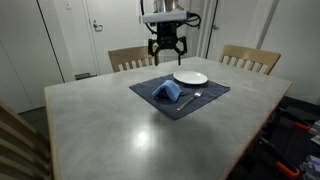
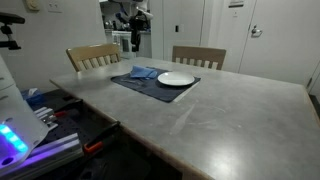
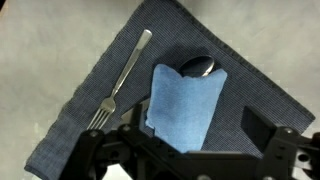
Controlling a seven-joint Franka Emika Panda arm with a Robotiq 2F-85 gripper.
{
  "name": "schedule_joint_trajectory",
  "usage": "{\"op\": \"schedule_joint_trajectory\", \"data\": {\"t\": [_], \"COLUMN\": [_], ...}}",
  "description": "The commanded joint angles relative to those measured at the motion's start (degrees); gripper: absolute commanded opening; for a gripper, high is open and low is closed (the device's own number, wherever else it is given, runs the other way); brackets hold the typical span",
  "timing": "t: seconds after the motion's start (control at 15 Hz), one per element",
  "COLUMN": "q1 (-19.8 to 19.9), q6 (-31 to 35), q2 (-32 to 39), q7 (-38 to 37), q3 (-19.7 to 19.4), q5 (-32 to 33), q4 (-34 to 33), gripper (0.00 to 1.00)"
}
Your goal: Use the blue towel to wipe the plate
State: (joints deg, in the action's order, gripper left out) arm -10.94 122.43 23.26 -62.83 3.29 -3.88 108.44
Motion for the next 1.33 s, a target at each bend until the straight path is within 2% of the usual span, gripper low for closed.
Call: {"op": "schedule_joint_trajectory", "data": {"t": [0.0,0.4,0.47,0.8,1.27], "q1": [0.63,0.99,-0.16,0.02,-0.21], "q6": [0.93,3.02,1.06,1.31,6.83], "q2": [-0.07,-1.29,0.10,1.16,6.11], "q7": [4.68,11.65,9.00,10.06,8.51], "q3": [-0.06,0.02,-0.53,-0.42,-1.92], "q5": [-0.27,-1.66,-0.45,-0.68,-0.05], "q4": [1.11,4.61,2.17,2.08,1.66], "gripper": [1.00,1.00,1.00,1.00,1.00]}}
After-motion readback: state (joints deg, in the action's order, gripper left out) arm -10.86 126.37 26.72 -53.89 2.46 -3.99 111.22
